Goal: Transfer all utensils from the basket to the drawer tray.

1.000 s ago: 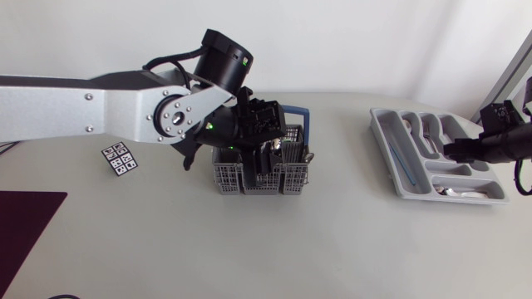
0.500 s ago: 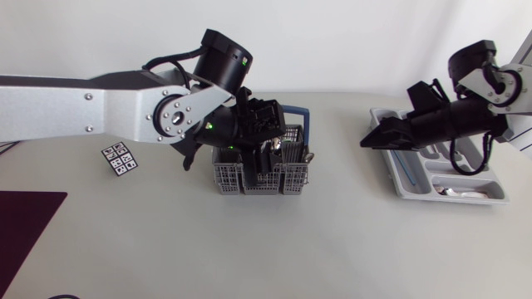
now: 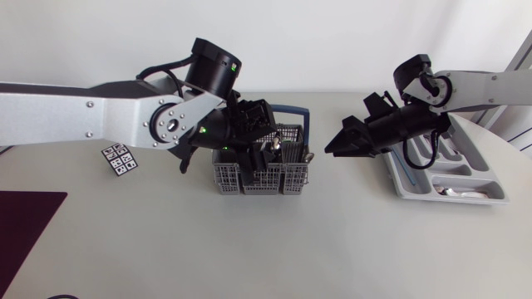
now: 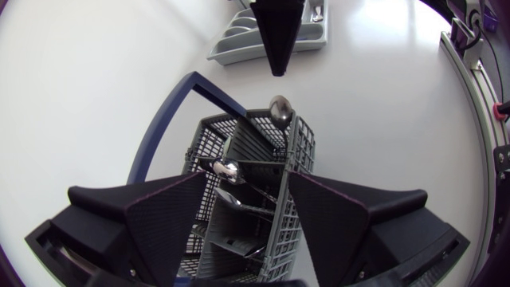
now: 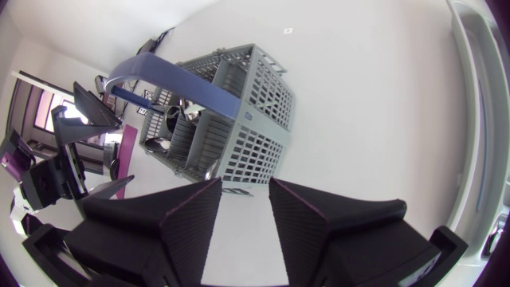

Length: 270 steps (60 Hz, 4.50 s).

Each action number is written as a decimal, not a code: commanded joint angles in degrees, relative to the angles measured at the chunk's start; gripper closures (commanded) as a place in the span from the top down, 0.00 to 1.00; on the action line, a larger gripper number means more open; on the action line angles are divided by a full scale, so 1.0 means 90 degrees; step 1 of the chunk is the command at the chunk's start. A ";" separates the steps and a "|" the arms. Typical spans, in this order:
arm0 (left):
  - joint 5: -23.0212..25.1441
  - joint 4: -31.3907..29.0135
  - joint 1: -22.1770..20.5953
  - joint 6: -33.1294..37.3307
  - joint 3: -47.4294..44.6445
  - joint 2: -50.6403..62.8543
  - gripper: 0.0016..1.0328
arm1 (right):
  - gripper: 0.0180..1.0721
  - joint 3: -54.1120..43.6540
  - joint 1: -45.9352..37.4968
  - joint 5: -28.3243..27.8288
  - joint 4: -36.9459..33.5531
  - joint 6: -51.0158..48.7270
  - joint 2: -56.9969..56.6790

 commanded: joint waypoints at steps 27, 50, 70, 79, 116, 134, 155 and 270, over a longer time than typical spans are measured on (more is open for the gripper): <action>-0.0374 0.0877 0.0163 -0.0989 -0.0366 -0.0112 0.70 | 0.26 0.0325 0.0717 -0.0042 0.0226 0.0682 0.0418; -0.0383 0.0916 0.0163 -0.0970 -0.0493 -0.0210 0.70 | 0.14 0.0316 0.0834 0.0134 0.0460 0.0858 0.0555; -0.0403 0.0916 0.0163 -0.0960 -0.0512 -0.0210 0.70 | 0.07 0.0540 0.1088 0.0740 0.0275 0.0760 0.0428; -0.0403 0.0916 0.0163 -0.0950 -0.0551 -0.0210 0.71 | 0.07 0.0736 0.1117 0.0691 0.0060 0.0760 0.0028; -0.0540 0.0916 0.0182 -0.0960 -0.0493 -0.0141 0.71 | 0.07 0.0794 -0.0387 -0.1262 -0.1346 0.0214 -0.1476; -0.0803 0.0925 0.0124 -0.1018 -0.0366 -0.0024 0.70 | 0.07 0.0218 -0.1588 -0.0159 -0.2127 -0.0958 -0.2209; -0.0891 0.0916 0.0104 -0.1009 -0.0346 -0.0005 0.71 | 0.07 -0.1081 -0.2535 0.2634 -0.0350 -0.1554 -0.1994; -0.0198 -0.0500 0.0837 0.0612 -0.0610 -0.1089 0.71 | 0.50 -0.1374 0.1654 0.2585 0.0939 -0.0587 -0.2179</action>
